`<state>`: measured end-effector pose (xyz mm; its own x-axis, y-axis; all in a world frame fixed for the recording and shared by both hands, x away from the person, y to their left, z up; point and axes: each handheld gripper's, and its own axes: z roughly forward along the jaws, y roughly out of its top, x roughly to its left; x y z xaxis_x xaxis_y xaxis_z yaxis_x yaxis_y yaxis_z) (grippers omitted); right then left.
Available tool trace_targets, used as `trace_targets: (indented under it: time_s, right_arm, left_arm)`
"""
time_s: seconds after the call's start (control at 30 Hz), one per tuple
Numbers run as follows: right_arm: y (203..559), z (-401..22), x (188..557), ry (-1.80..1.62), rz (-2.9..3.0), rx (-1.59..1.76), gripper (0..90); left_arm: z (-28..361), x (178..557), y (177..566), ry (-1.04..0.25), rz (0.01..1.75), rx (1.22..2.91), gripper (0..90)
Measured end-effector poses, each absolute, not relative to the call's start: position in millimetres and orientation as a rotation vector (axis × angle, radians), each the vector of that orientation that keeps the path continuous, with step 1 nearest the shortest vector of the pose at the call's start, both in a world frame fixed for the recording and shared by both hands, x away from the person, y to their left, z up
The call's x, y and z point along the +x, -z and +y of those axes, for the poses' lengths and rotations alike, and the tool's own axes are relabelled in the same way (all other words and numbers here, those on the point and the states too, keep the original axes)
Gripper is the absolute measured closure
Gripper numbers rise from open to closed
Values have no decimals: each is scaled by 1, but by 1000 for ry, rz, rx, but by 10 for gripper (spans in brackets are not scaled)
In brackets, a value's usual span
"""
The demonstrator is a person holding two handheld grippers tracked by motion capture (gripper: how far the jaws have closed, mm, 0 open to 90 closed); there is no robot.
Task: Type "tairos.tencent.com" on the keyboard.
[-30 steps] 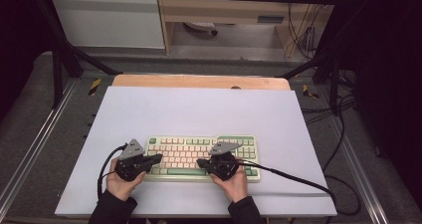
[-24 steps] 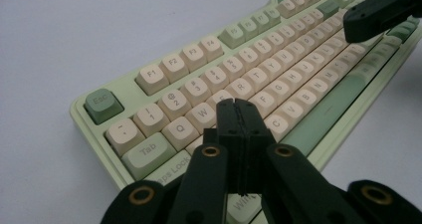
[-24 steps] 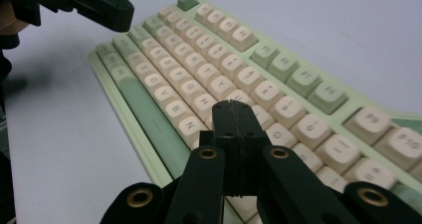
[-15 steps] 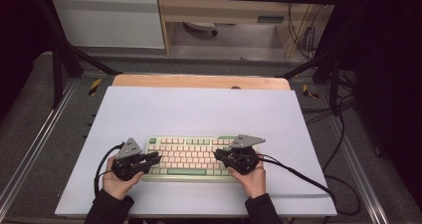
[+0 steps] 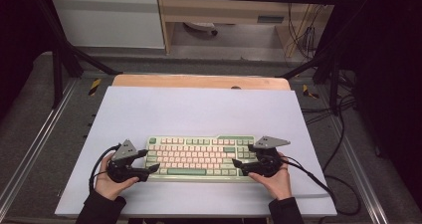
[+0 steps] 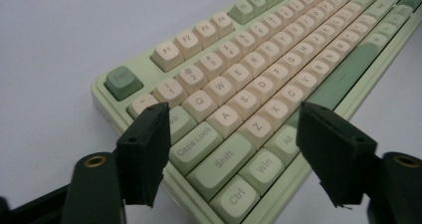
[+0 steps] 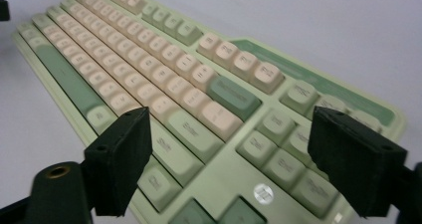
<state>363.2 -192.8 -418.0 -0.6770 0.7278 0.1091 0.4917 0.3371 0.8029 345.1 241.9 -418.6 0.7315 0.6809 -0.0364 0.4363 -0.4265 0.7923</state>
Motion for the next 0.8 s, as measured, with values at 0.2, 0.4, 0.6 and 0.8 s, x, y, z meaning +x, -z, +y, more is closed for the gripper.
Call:
trace_targets:
  time_s: [0.2, 0.4, 0.6, 0.8]
  right_arm:
    - [425, -217, 357, -1277, 2334, 1137, 52]
    - [433, -236, 352, -1286, 2318, 1180, 5]
    - [441, -248, 345, -1276, 2319, 1170, 4]
    - [449, -258, 340, -1310, 2322, 1148, 4]
  left_arm:
    - [251, 342, 424, -380, 835, 2096, 158]
    - [260, 339, 429, -388, 843, 2102, 71]
    - [269, 335, 435, -386, 851, 2104, 63]
    - [277, 333, 440, -378, 869, 2097, 66]
